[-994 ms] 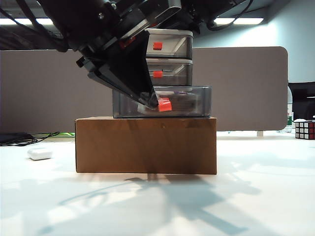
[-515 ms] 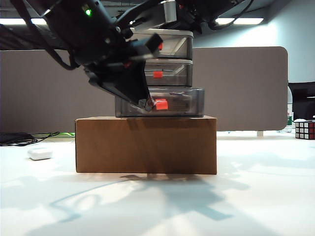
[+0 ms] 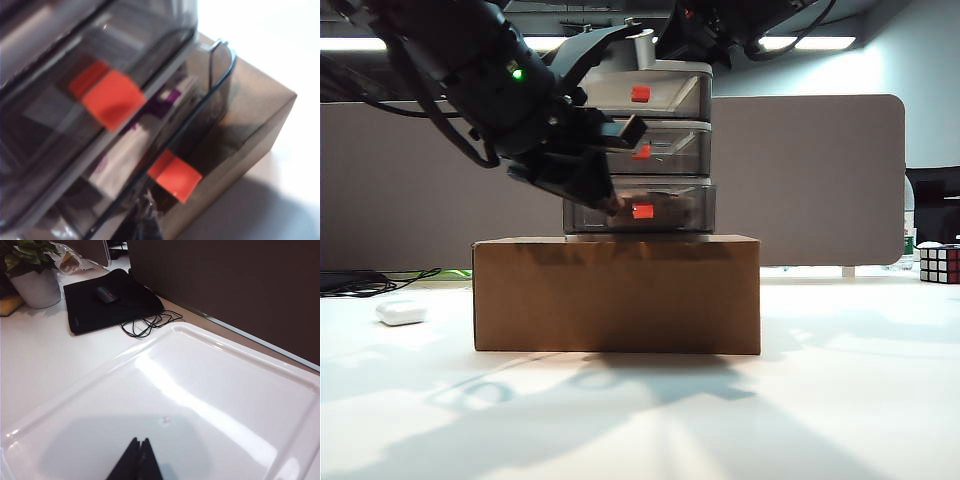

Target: Open the third layer of the drawer on the table, pick up a pack of napkins on the table and put it in, and finally close the drawer.

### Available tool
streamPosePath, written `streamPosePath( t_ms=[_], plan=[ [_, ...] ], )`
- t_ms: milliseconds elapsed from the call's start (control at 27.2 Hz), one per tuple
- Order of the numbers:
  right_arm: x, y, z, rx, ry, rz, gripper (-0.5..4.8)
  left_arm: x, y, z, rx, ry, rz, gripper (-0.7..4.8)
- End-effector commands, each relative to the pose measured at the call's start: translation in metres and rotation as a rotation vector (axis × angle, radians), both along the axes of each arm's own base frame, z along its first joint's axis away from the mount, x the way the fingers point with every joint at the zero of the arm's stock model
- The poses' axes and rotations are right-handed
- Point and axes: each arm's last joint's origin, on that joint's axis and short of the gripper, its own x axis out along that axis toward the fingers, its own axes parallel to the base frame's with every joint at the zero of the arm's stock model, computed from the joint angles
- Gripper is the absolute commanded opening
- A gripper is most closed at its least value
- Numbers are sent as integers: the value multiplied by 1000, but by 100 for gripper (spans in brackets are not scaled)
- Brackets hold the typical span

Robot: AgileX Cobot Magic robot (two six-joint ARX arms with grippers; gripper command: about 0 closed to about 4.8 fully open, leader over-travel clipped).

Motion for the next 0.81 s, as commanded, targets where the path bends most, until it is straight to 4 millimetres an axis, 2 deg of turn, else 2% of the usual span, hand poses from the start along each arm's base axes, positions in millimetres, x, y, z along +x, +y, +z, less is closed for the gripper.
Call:
streamPosePath(
  t_ms=[37, 295, 552, 810],
  plan=[
    [-1, 0, -14, -39, 93, -1, -6, 4, -3, 0, -24, -34, 7, -5],
    [-1, 0, -14, -41, 91, 0, -6, 12, -9, -12, -12, -54, 34, -5],
    [-1, 0, -14, -42, 90, 0, -6, 16, -12, -6, -18, -165, 76, -5],
    [-1, 0, -13, -51, 77, 4, -6, 11, -11, -6, 23, -142, 58, -5]
  ],
)
